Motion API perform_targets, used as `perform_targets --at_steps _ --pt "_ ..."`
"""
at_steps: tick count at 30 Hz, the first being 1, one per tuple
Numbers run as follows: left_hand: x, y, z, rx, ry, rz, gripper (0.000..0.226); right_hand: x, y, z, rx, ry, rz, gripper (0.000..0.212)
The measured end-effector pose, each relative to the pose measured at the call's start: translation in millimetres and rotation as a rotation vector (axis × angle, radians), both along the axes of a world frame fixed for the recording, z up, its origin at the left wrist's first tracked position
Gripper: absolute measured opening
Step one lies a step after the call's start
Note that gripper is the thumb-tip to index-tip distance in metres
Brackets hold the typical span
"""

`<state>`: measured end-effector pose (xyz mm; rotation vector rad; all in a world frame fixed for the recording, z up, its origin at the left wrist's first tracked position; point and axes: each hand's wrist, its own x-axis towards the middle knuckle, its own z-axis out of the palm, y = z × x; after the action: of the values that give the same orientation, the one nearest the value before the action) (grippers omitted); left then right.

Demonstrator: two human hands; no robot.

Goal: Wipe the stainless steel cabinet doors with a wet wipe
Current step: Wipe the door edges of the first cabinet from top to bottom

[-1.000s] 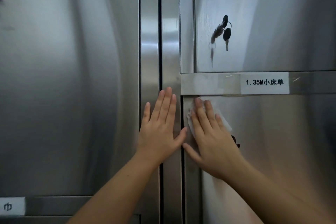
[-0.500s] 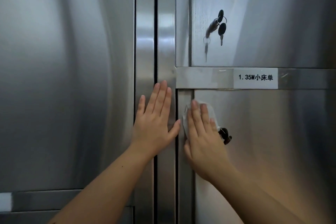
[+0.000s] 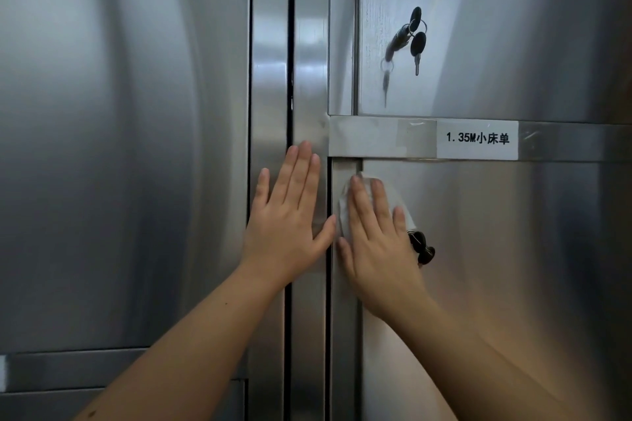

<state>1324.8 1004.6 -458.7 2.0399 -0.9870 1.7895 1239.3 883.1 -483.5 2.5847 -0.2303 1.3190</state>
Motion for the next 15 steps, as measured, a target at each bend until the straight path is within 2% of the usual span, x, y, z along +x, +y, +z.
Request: perform_targets --at_steps 5,11,15 --pt "1 0 0 -0.004 0.003 -0.011 0.076 5 5 16 0.015 -0.032 -0.002 0.06" --pt "0 0 0 -0.004 -0.004 -0.004 0.075 -2 3 -3 -0.019 -0.018 0.024 0.058" --pt "0 -1 0 -0.018 -0.02 -0.005 0.074 -1 -4 19 -0.049 0.002 -0.008 0.058"
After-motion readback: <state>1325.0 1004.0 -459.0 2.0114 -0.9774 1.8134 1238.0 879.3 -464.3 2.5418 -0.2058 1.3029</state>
